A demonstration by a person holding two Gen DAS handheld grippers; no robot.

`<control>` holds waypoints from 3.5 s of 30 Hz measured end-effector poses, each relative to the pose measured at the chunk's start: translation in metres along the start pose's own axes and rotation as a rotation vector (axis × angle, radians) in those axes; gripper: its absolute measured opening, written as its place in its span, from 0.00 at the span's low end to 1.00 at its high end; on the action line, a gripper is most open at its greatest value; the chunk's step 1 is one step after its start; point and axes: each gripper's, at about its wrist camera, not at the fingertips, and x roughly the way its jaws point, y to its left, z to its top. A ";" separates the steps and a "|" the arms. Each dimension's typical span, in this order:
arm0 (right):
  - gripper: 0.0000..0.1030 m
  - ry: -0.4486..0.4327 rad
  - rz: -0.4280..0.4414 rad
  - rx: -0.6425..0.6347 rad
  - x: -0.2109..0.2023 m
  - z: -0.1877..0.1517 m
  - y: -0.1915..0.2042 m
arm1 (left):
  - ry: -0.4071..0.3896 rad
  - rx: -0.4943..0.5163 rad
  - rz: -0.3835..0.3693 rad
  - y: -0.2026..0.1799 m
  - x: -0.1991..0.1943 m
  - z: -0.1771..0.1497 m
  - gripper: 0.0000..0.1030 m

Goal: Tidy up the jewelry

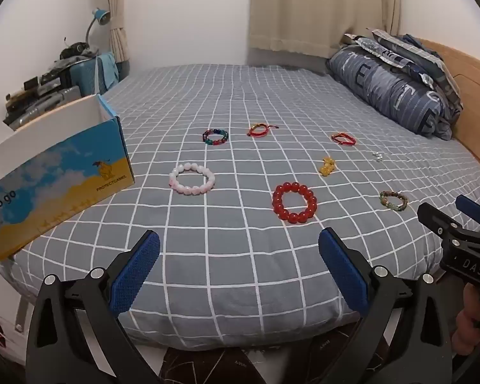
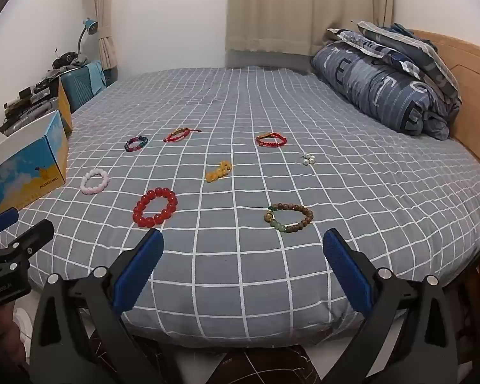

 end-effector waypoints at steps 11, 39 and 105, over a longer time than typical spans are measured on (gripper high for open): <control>0.93 -0.013 -0.012 -0.018 -0.004 0.001 0.001 | 0.013 0.022 0.019 -0.003 -0.002 0.000 0.95; 0.93 -0.036 -0.019 -0.028 -0.018 -0.001 0.008 | 0.002 0.003 0.002 0.003 -0.013 -0.006 0.95; 0.87 0.110 -0.005 -0.066 0.061 0.035 -0.012 | 0.092 -0.009 0.082 0.029 0.075 0.044 0.95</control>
